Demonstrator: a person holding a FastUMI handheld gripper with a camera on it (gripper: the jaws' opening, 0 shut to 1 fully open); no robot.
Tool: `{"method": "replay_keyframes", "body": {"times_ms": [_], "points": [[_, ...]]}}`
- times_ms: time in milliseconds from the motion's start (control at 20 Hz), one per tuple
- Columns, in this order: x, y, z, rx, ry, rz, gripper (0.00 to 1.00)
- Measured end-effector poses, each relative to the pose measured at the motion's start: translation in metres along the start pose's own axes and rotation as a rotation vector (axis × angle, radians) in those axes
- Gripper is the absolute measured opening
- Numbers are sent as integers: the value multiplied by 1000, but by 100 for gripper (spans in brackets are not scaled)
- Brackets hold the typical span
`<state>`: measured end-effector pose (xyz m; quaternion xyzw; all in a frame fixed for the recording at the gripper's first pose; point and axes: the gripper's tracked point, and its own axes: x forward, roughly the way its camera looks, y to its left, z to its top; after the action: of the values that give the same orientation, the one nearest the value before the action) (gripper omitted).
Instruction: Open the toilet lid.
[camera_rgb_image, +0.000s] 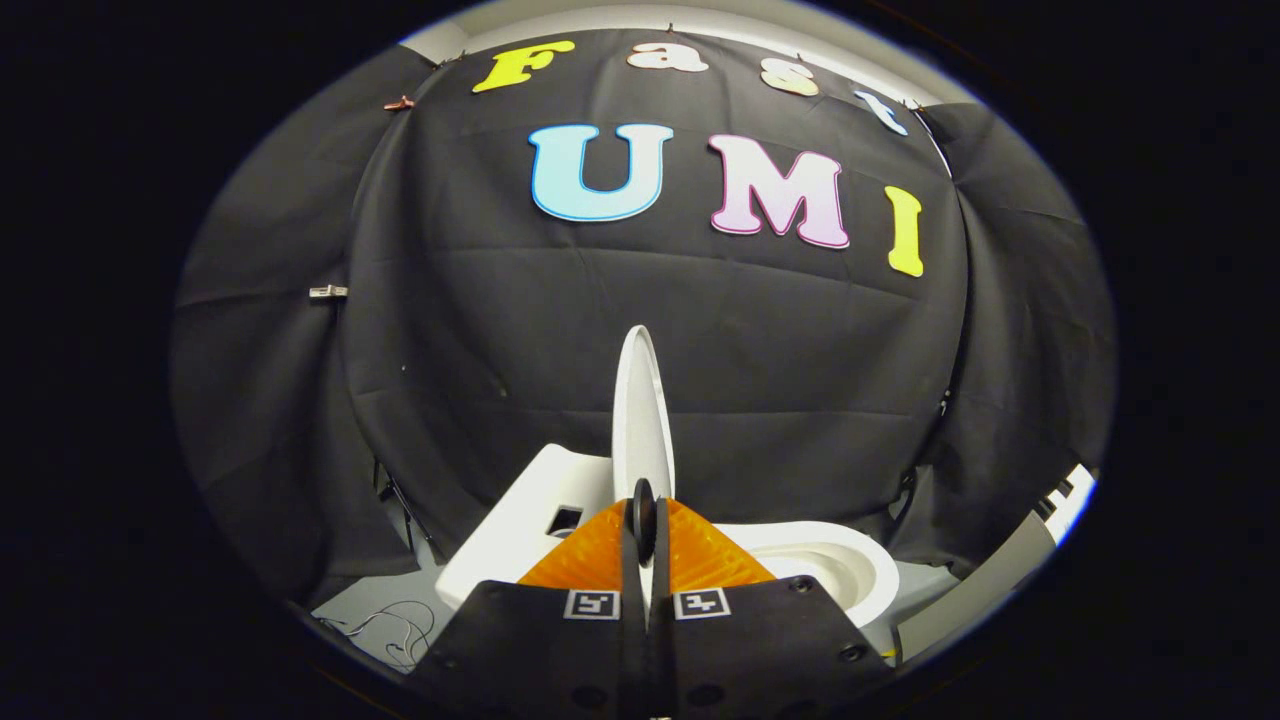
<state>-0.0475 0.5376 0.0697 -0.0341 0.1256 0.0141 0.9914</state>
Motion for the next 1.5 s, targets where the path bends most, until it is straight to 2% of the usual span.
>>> {"method": "replay_keyframes", "body": {"times_ms": [550,700,800,950,1200,1500], "points": [[4,9,0,5,-20,25,7],[4,13,0,5,-10,55,11],[2,14,-4,-13,-4,62,20],[0,9,-2,-10,-23,50,22],[0,9,-10,-11,-1,93,100],[-8,5,-3,26,-16,145,99]]}}
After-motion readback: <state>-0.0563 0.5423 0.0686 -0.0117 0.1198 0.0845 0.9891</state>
